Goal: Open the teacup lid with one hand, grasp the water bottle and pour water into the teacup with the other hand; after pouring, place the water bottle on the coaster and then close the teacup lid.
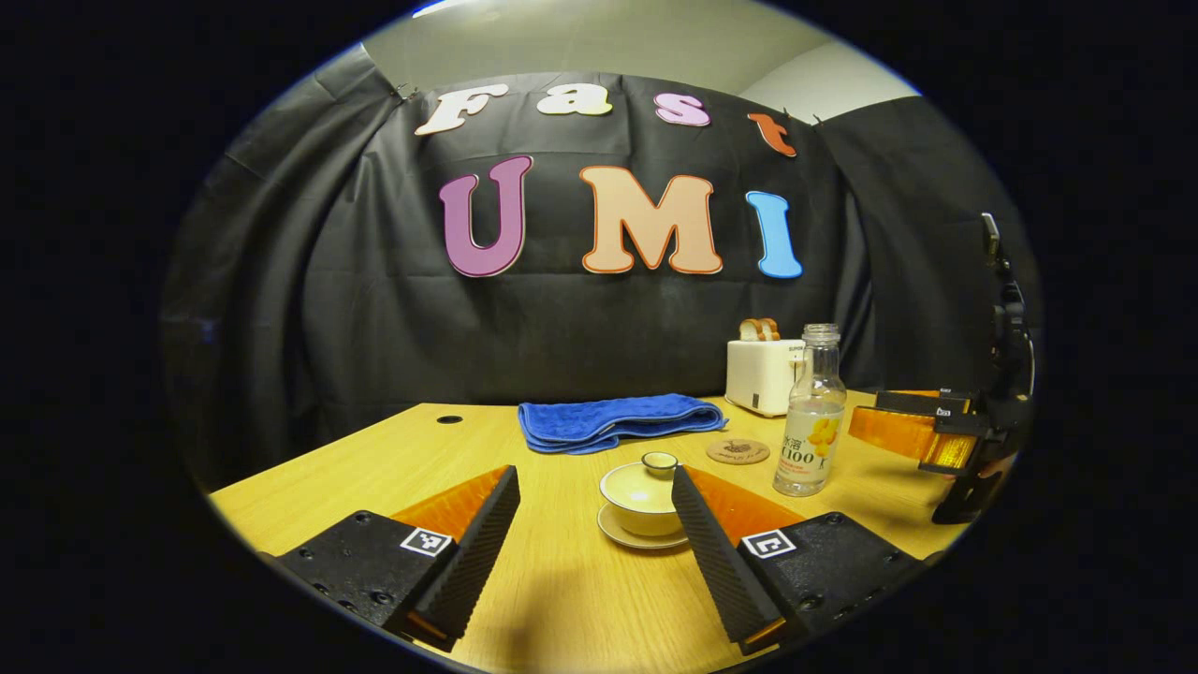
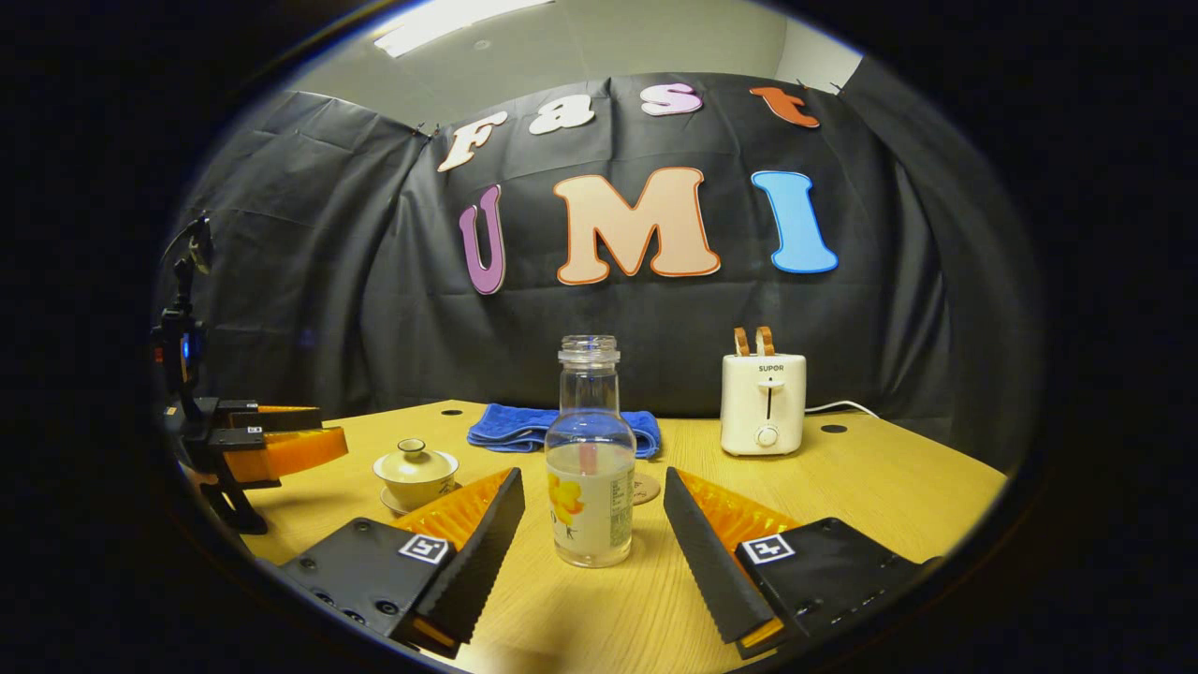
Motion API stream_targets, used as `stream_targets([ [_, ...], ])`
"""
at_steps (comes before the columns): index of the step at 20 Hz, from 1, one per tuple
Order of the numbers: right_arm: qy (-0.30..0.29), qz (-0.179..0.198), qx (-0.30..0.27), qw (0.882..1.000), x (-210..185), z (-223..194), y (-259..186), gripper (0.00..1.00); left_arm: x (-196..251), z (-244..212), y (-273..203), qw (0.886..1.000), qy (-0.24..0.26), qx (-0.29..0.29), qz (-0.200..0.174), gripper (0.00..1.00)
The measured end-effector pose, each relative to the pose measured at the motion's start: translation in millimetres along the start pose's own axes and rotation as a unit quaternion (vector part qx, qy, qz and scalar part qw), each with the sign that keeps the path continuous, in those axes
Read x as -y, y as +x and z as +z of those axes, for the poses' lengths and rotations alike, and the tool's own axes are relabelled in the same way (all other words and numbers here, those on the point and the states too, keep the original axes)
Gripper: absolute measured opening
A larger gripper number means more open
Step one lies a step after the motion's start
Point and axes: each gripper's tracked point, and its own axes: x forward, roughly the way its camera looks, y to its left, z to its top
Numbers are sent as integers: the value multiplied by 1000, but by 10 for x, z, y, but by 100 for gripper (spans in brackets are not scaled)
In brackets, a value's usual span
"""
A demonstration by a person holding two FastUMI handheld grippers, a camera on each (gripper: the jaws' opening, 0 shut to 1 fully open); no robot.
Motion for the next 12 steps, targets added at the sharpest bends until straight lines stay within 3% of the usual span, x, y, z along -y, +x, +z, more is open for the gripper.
stream_targets([
  [3, 0, 1, -3, 1000, -11, -13, 1, 94, 62, 16, 7, 1000, -3, 3, -19, 96],
  [6, 0, 1, -2, 1000, -7, -6, 0, 96, 7, 2, 19, 1000, -4, 2, -6, 97],
  [12, 0, 3, -1, 1000, -22, 8, -9, 96, 177, -15, 182, 999, -5, 0, -45, 96],
])
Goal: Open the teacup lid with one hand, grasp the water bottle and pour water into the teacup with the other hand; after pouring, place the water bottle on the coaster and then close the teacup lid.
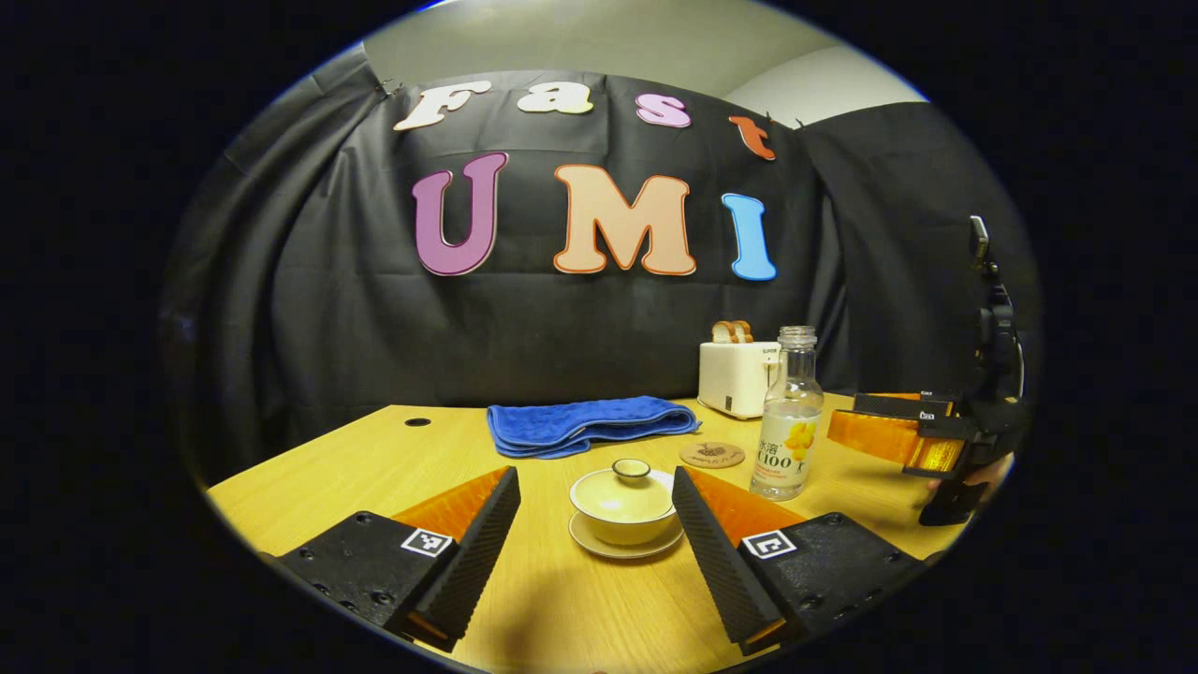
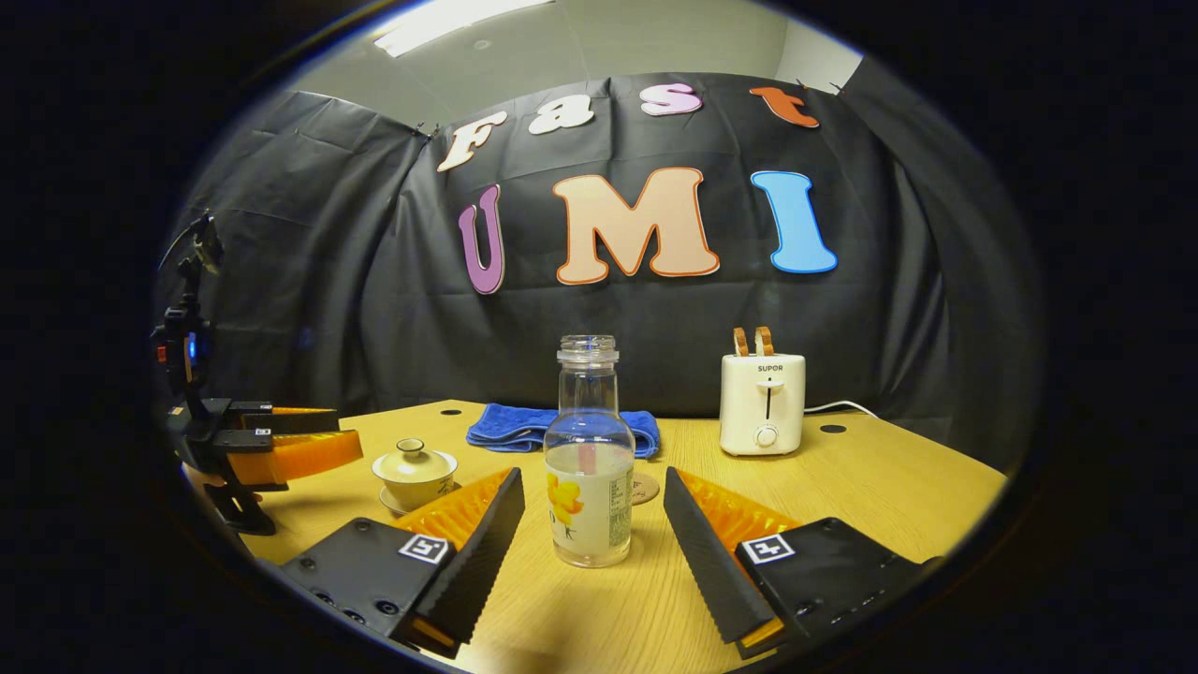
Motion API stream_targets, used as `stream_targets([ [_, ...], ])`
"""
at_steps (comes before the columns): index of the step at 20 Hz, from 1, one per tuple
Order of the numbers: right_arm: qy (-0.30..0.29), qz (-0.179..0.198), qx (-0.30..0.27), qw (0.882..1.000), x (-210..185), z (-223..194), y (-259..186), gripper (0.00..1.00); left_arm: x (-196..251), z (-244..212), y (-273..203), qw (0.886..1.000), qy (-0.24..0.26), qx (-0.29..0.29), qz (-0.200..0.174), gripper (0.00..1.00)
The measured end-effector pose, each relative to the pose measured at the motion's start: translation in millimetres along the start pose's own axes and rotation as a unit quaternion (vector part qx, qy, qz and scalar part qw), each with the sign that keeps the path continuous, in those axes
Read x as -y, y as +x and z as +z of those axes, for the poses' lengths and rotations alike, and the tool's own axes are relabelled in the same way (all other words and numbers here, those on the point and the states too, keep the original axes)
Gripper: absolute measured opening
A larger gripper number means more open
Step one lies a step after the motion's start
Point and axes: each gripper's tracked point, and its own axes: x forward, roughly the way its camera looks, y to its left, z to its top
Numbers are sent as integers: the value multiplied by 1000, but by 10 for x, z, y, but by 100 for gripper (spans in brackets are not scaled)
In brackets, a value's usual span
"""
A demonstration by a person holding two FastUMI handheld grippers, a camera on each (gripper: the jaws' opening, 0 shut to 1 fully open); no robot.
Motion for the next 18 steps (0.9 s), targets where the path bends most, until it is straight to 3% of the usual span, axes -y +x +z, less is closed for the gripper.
stream_targets([
  [7, 1, 6, 0, 1000, -13, -6, -3, 94, 126, -24, 277, 1000, 2, -5, -19, 96],
  [18, 1, 10, -1, 1000, -18, -1, -9, 94, 280, -234, 613, 996, 31, -69, -56, 93],
])
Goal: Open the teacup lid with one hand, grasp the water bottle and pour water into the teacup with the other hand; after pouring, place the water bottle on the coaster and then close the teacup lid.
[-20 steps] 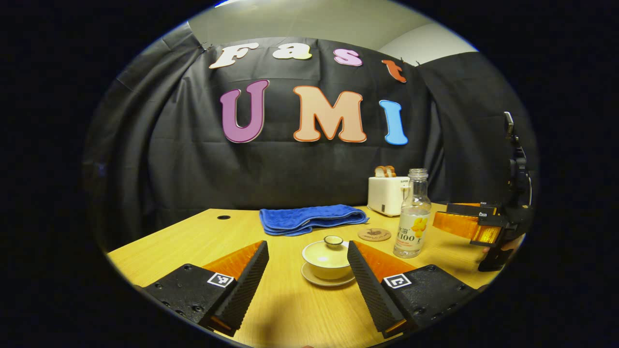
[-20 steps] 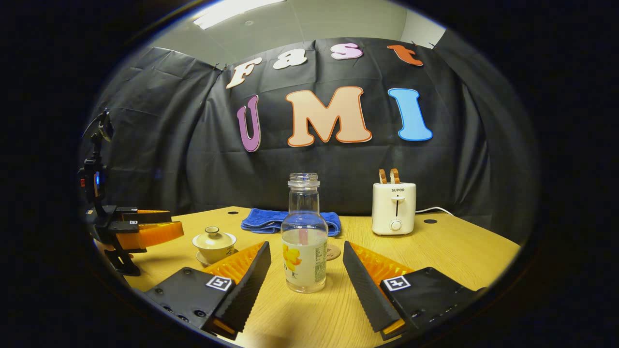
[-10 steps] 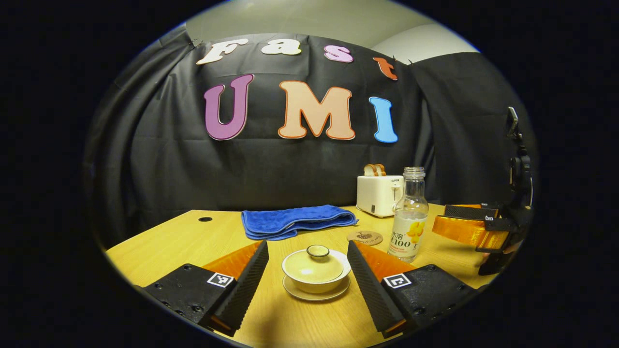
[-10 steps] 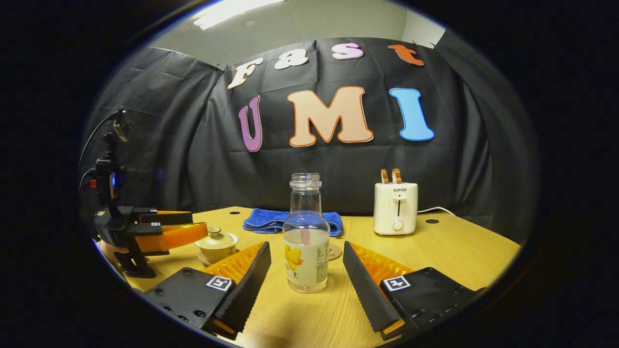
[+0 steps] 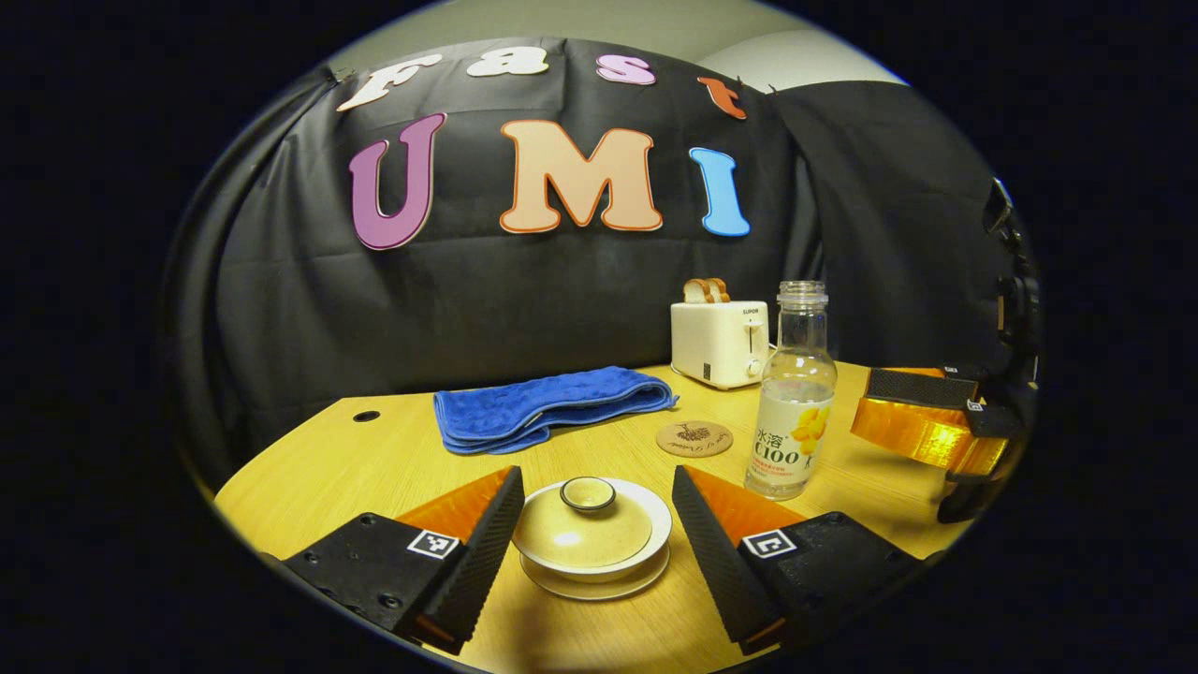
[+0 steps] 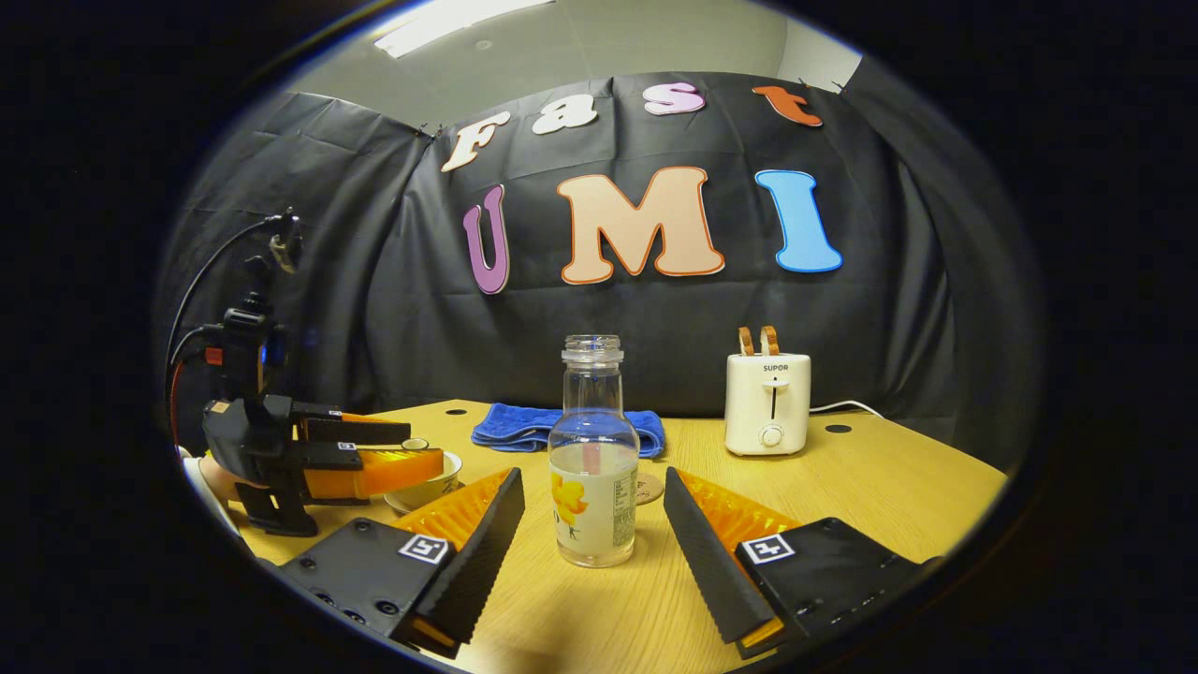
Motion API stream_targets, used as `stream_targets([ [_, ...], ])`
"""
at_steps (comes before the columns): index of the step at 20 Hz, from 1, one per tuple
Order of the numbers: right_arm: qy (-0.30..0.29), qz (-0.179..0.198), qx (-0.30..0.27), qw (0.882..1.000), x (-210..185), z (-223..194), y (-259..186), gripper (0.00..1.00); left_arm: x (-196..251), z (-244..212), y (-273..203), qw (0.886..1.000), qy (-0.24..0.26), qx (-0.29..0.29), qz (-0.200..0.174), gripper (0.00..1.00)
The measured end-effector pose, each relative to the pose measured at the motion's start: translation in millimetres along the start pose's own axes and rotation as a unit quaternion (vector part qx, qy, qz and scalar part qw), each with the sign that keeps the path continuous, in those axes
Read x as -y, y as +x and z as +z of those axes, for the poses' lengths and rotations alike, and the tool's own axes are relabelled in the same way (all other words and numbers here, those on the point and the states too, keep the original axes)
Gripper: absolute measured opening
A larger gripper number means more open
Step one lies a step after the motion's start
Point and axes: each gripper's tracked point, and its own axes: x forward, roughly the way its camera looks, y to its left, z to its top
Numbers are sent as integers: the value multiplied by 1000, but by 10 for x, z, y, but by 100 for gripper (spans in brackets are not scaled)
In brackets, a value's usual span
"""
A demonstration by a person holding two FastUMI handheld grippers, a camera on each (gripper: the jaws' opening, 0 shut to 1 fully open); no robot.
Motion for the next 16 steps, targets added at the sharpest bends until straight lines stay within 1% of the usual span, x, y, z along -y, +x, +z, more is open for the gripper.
stream_targets([
  [1, 0, 0, 0, 1000, -5, 0, 7, 94, 9, -12, 18, 1000, 1, -5, -2, 94],
  [2, 0, 1, 0, 1000, 7, 7, 9, 94, -5, -21, 56, 1000, 3, -10, -3, 92],
  [3, 0, 1, 0, 1000, 1, -1, 9, 94, -6, -30, 84, 1000, 5, -14, -1, 87],
  [6, 0, 2, 0, 1000, -3, 2, 4, 94, -10, -55, 135, 1000, 11, -25, -2, 82],
  [10, 0, 4, 0, 1000, -5, -1, 6, 94, -43, -34, 155, 1000, 16, -24, 4, 77],
  [12, 0, 4, 0, 1000, -9, -1, 2, 94, -70, -58, 162, 999, 19, -29, 9, 69],
  [13, 0, 4, 0, 1000, -6, -6, 3, 94, -66, -46, 164, 999, 21, -27, 8, 61],
  [16, 0, 4, 0, 1000, -5, -3, 12, 94, -79, -30, 174, 999, 24, -25, 8, 58],
])
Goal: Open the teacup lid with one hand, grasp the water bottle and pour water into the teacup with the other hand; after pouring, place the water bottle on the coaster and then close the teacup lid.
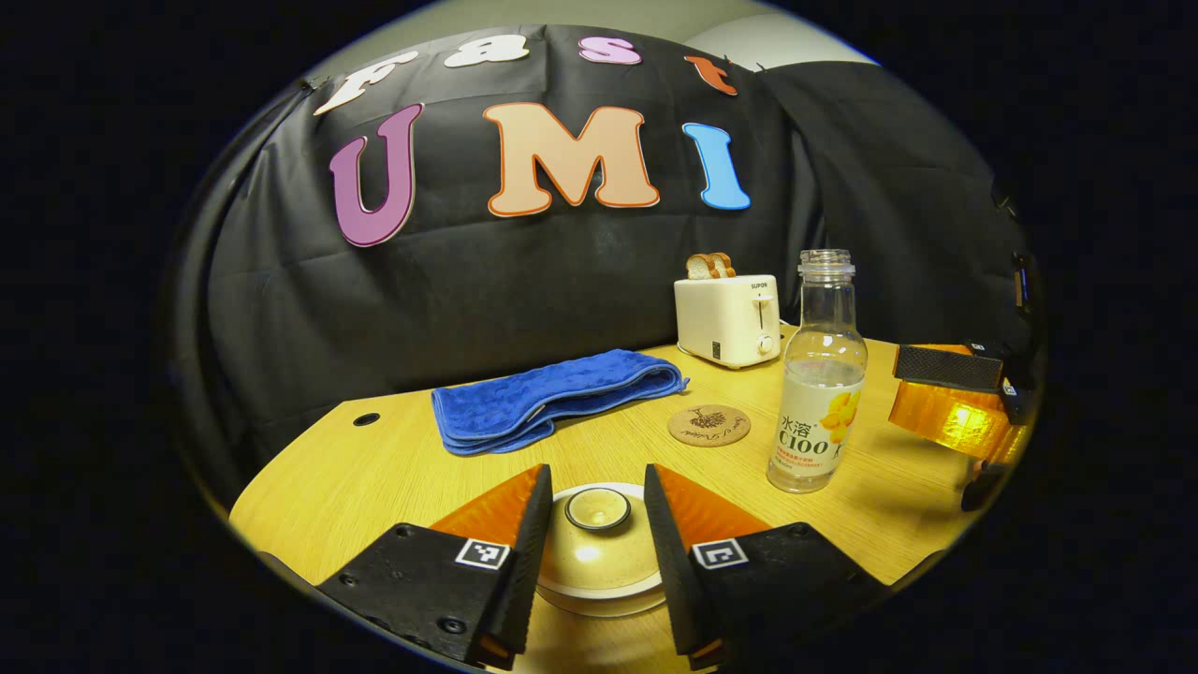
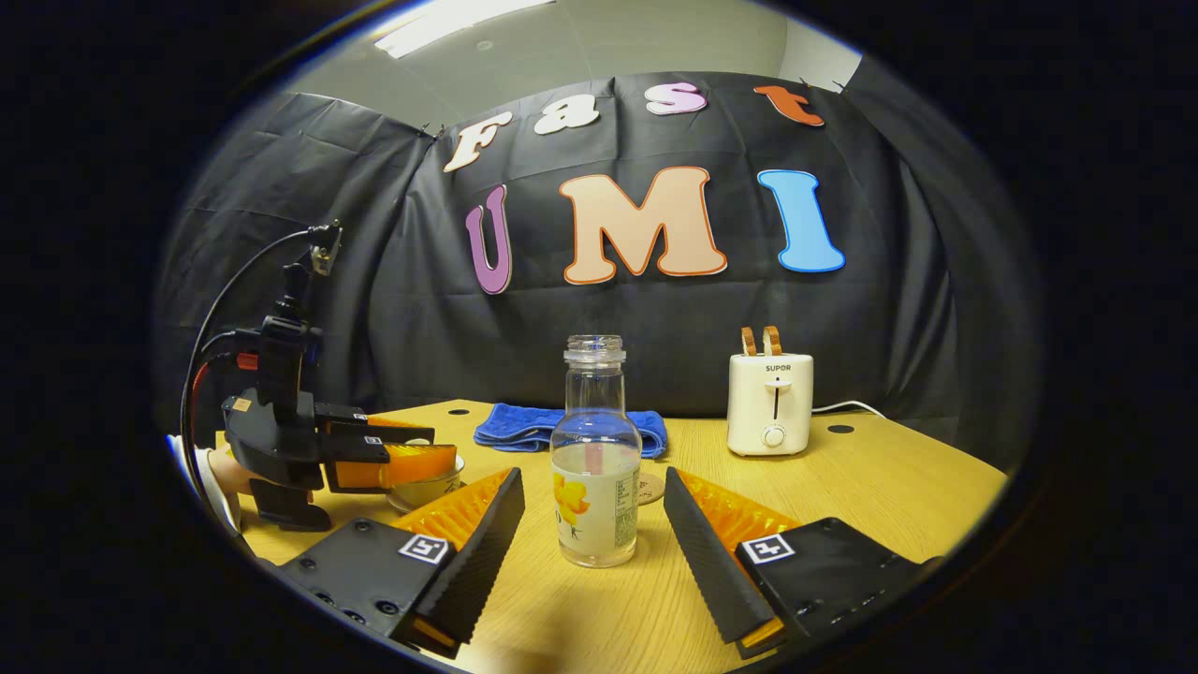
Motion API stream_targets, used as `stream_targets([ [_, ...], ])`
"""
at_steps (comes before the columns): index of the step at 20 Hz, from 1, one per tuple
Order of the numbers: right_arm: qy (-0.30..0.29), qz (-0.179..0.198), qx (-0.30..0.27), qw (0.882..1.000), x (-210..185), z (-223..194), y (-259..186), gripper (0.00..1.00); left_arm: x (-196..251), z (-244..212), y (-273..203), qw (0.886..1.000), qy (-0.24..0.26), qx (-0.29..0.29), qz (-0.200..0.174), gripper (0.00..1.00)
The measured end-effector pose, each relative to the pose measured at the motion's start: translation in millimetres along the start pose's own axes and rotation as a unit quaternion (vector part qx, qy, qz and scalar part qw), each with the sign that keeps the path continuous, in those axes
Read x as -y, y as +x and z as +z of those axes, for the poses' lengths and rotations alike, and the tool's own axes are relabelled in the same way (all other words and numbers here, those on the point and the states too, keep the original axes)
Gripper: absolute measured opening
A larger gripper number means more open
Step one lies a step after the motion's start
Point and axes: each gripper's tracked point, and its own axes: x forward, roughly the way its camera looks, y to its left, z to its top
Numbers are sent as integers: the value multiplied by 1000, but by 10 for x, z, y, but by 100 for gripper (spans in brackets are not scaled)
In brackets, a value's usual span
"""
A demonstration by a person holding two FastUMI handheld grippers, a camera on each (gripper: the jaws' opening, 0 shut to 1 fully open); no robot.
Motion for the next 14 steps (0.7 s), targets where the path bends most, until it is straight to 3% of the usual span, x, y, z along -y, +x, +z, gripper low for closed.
stream_targets([
  [5, 0, 0, 0, 1000, -3, -1, -9, 94, 4, 23, -10, 1000, 5, 8, 2, 30],
  [14, 0, 2, 0, 1000, -2, -2, -3, 94, -187, 179, -141, 997, -38, 64, 30, 28],
])
